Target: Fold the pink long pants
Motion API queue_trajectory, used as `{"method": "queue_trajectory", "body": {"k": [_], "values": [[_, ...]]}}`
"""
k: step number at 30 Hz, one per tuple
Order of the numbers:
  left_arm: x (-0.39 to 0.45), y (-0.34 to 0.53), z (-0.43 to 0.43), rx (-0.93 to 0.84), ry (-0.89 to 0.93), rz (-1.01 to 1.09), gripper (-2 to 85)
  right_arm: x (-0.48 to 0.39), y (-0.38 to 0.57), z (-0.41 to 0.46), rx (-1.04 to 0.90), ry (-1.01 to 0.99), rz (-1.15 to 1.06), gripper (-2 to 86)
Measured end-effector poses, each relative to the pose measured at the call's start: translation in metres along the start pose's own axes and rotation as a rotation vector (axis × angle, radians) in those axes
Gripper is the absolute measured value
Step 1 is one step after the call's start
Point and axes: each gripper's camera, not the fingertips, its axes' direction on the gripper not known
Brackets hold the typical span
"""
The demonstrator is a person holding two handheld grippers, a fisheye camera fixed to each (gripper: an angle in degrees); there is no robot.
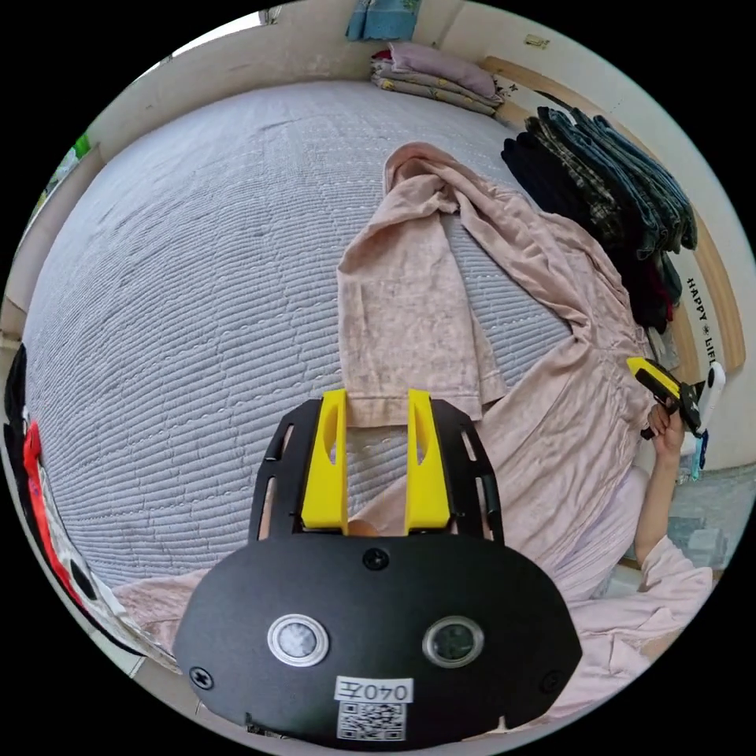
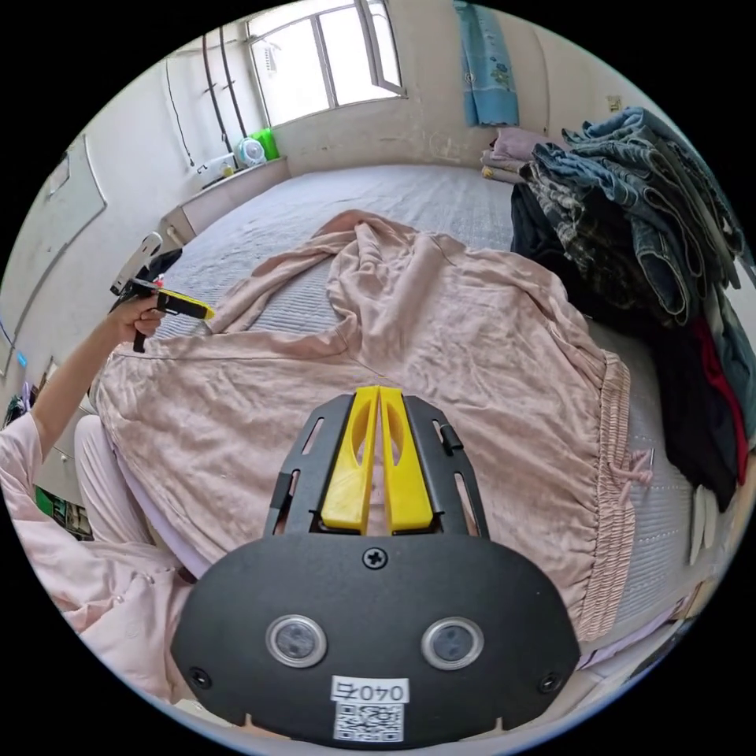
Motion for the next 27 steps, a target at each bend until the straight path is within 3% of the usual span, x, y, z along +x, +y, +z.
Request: {"method": "queue_trajectory", "body": {"k": [4, 7, 9, 12, 16, 23, 27], "values": [[0.048, -0.022, 0.005, -0.058, -0.214, 0.206, -0.1, -0.017, -0.001, 0.005, -0.034, 0.073, -0.008, -0.9], [0.081, -0.052, -0.018, -0.053, -0.747, 0.392, -1.0, -0.026, -0.007, 0.01, -0.049, 0.117, -0.011, -0.9], [0.097, -0.077, -0.042, 0.011, -1.252, 0.507, -1.2, -0.033, -0.01, 0.019, -0.075, 0.126, -0.015, -0.9], [0.099, -0.103, -0.083, 0.171, -1.601, 0.492, -1.4, -0.048, -0.015, 0.034, -0.127, 0.188, -0.037, -0.9], [0.079, -0.105, -0.103, 0.275, -1.768, 0.412, -1.5, -0.073, -0.02, 0.045, -0.157, 0.292, -0.1, -0.9], [-0.019, -0.057, 0.023, -0.175, -1.645, 0.407, -1.5, -0.071, -0.027, 0.042, -0.127, 0.146, -0.055, -0.9], [-0.028, -0.041, 0.081, -0.268, -1.507, 0.355, -1.5, -0.063, -0.031, 0.035, -0.089, 0.087, -0.028, -0.7]]}}
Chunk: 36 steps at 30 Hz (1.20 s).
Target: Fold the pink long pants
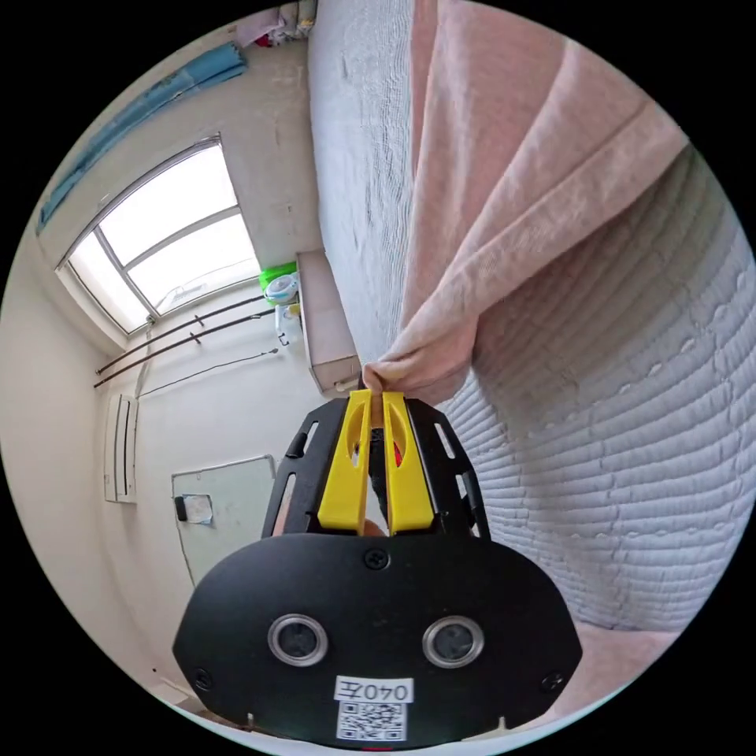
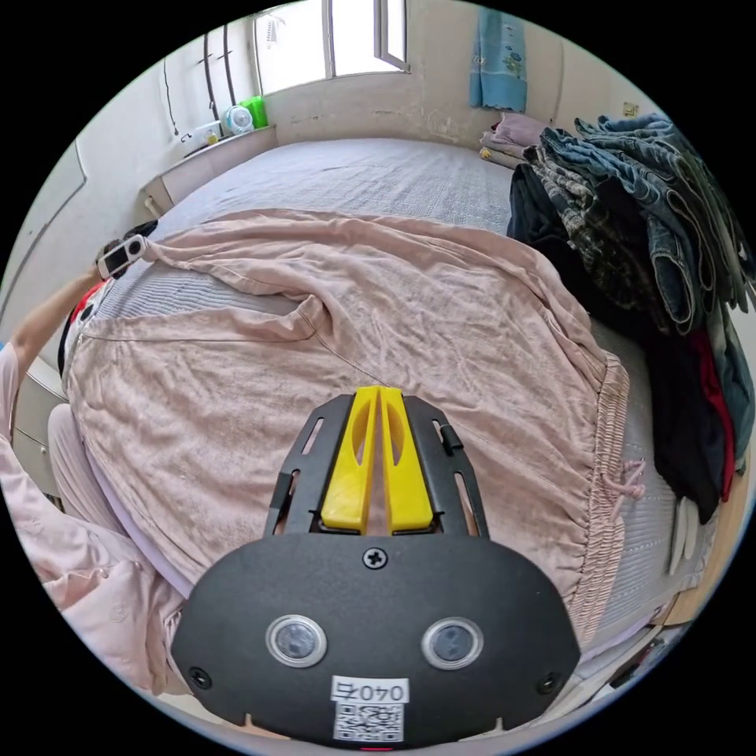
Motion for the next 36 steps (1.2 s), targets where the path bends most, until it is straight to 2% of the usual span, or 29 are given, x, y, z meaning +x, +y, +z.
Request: {"method": "queue_trajectory", "body": {"k": [7, 11, 15, 17, 18, 22, 26, 28, 30, 32, 34, 36], "values": [[-0.031, -0.019, 0.008, -0.011, 0.031, -0.079, -1.5, 0.007, -0.023, -0.012, 0.077, -0.23, 0.039, 4.9], [-0.057, -0.03, 0.013, -0.014, 0.034, -0.097, -1.5, -0.02, -0.084, -0.003, -0.036, -0.092, -0.006, 10.3], [-0.065, -0.031, 0.019, -0.011, 0.038, -0.077, -1.5, -0.024, -0.116, 0.015, -0.128, -0.108, -0.008, 8.2], [-0.068, -0.026, 0.024, -0.004, 0.036, -0.066, -1.5, -0.023, -0.121, 0.019, -0.161, 0.021, -0.017, 0.9], [-0.071, -0.02, 0.029, 0.005, 0.03, -0.052, -1.5, -0.023, -0.121, 0.016, -0.151, 0.033, -0.031, 0.5], [-0.088, 0.011, 0.045, 0.042, 0.039, -0.06, -1.5, -0.014, -0.109, -0.03, -0.14, -0.045, -0.155, -0.6], [-0.074, 0.052, 0.071, 0.021, 0.075, 0.032, -1.2, 0.025, -0.101, -0.025, -0.262, -0.255, -0.191, 2.0], [-0.073, 0.069, 0.079, 0.016, 0.133, 0.013, -0.5, 0.046, -0.102, -0.018, -0.304, -0.337, -0.171, 5.8], [-0.092, 0.093, 0.091, -0.002, 0.275, -0.091, 1.8, 0.069, -0.103, -0.029, -0.287, -0.427, -0.138, 8.2], [-0.117, 0.115, 0.1, 0.016, 0.376, -0.174, 3.0, 0.103, -0.1, -0.067, -0.169, -0.438, -0.117, 8.6], [-0.147, 0.134, 0.114, 0.027, 0.524, -0.252, 2.8, 0.134, -0.095, -0.094, -0.086, -0.441, -0.078, 8.3], [-0.193, 0.153, 0.146, 0.011, 0.812, -0.417, 1.4, 0.164, -0.091, -0.112, -0.036, -0.501, -0.04, 8.1]]}}
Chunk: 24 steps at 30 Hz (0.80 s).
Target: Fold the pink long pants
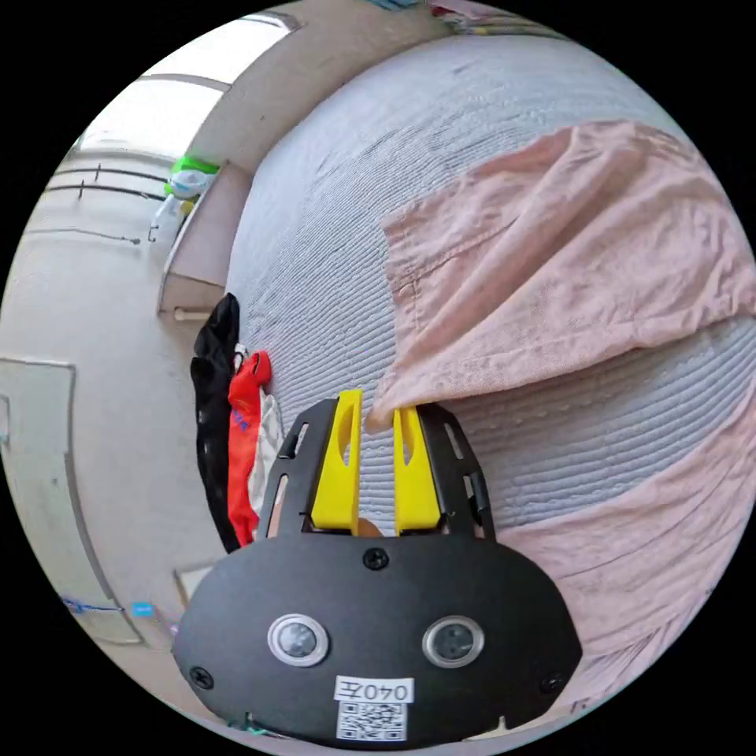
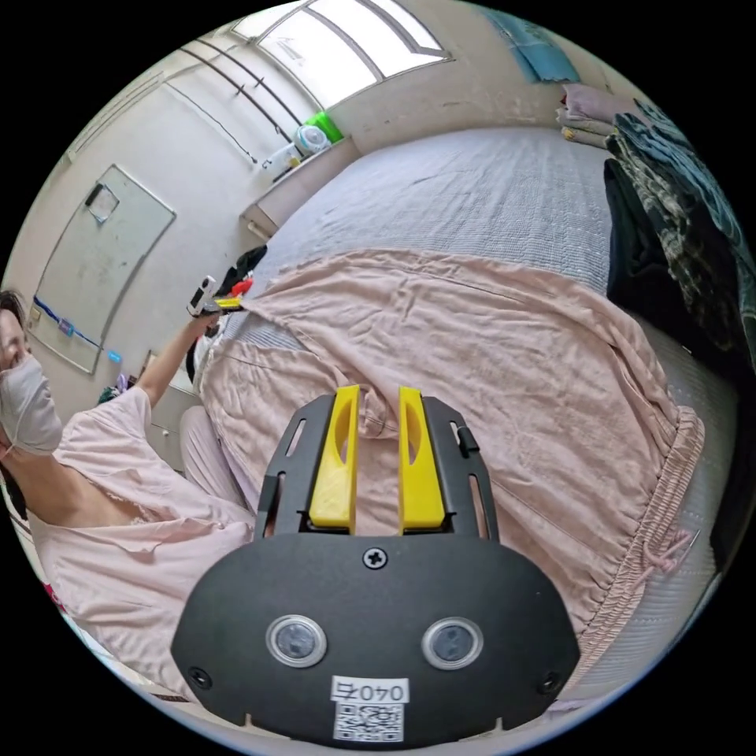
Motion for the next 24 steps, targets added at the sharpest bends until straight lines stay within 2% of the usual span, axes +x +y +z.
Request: {"method": "queue_trajectory", "body": {"k": [1, 3, 5, 9, 11, 15, 20, 23, 24], "values": [[-0.018, -0.001, -0.002, 0.005, 0.087, -0.068, 1.1, 0.012, 0.004, -0.014, 0.021, -0.02, 0.017, 7.9], [-0.09, 0.0, 0.006, 0.028, 0.436, -0.387, 1.9, 0.026, 0.01, -0.028, 0.038, -0.011, 0.042, 7.6], [-0.128, 0.001, 0.018, 0.038, 0.631, -0.523, 2.2, 0.039, 0.019, -0.04, 0.06, -0.019, 0.065, 7.2], [-0.165, -0.011, 0.006, 0.073, 0.449, -0.629, -0.6, 0.054, 0.024, -0.044, 0.03, -0.041, 0.084, 6.9], [-0.175, -0.01, 0.002, 0.088, 0.47, -0.59, -1.1, 0.057, 0.02, -0.045, 0.006, -0.044, 0.07, 6.7], [-0.175, 0.009, -0.001, 0.071, 0.232, -0.479, -1.5, 0.05, -0.007, -0.035, -0.022, -0.074, -0.005, 4.5], [-0.154, 0.021, -0.02, 0.191, 0.359, -0.378, -1.4, -0.01, -0.106, 0.049, -0.101, -0.127, -0.172, -0.5], [-0.149, 0.054, -0.035, 0.22, 0.413, -0.49, -1.1, -0.08, -0.169, 0.116, -0.131, -0.092, -0.28, -0.8], [-0.144, 0.079, -0.047, 0.278, 0.444, -0.502, -1.0, -0.094, -0.181, 0.13, -0.137, -0.086, -0.299, -0.9]]}}
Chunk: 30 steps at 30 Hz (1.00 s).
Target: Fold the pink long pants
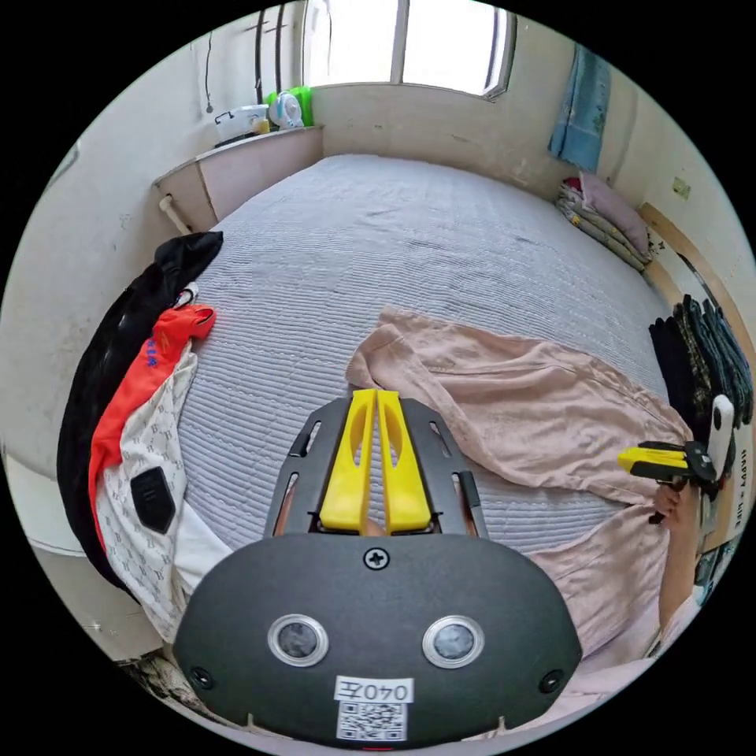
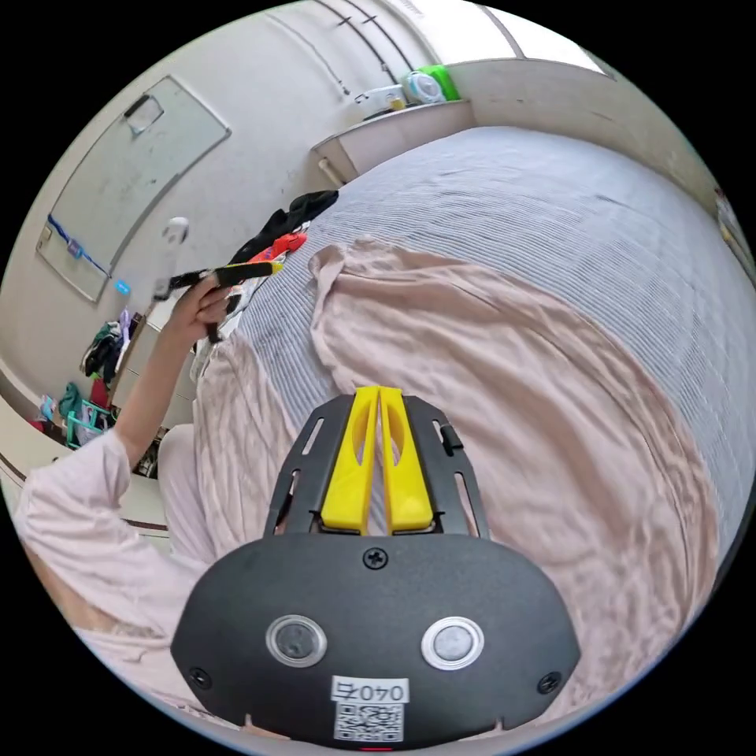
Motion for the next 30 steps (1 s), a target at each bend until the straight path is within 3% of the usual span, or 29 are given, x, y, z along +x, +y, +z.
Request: {"method": "queue_trajectory", "body": {"k": [2, 5, 8, 11, 15, 16, 19, 21, 22, 25, 28, 30], "values": [[-0.004, 0.039, -0.03, 0.107, 0.036, 0.02, -0.9, -0.032, -0.062, 0.047, -0.026, 0.04, -0.057, -0.9], [-0.021, 0.088, -0.054, 0.212, -0.059, 0.026, -0.9, -0.057, -0.122, 0.099, -0.083, 0.034, -0.09, -0.9], [-0.039, 0.096, -0.047, 0.143, -0.121, 0.008, -0.9, -0.073, -0.153, 0.128, -0.115, 0.111, -0.032, -0.9], [-0.053, 0.092, -0.057, 0.167, -0.084, -0.016, -0.9, -0.127, -0.149, 0.13, -0.187, -0.116, -0.24, -0.9], [-0.069, 0.098, -0.072, 0.194, -0.007, -0.044, -0.8, -0.131, -0.149, 0.096, -0.03, 0.028, -0.185, -0.9], [-0.072, 0.099, -0.073, 0.193, 0.0, -0.051, -0.8, -0.118, -0.155, 0.096, -0.042, 0.012, -0.119, -0.9], [-0.081, 0.102, -0.076, 0.191, 0.081, -0.074, -0.8, -0.131, -0.162, 0.134, -0.323, 0.006, -0.223, -0.9], [-0.083, 0.102, -0.074, 0.185, 0.12, -0.067, -0.8, -0.151, -0.159, 0.125, -0.283, 0.061, -0.313, -0.9], [-0.083, 0.101, -0.073, 0.187, 0.123, -0.064, -0.8, -0.156, -0.161, 0.102, -0.193, -0.018, -0.362, -0.9], [-0.076, 0.096, -0.066, 0.193, 0.147, -0.014, -0.8, -0.112, -0.187, 0.047, -0.009, -0.173, -0.197, -0.8], [-0.059, 0.085, -0.046, 0.194, 0.128, 0.076, -0.8, -0.066, -0.214, 0.039, -0.021, -0.003, -0.073, -0.2], [-0.047, 0.08, -0.023, 0.17, 0.022, 0.132, -0.9, -0.048, -0.227, 0.05, -0.08, 0.059, -0.023, 1.0]]}}
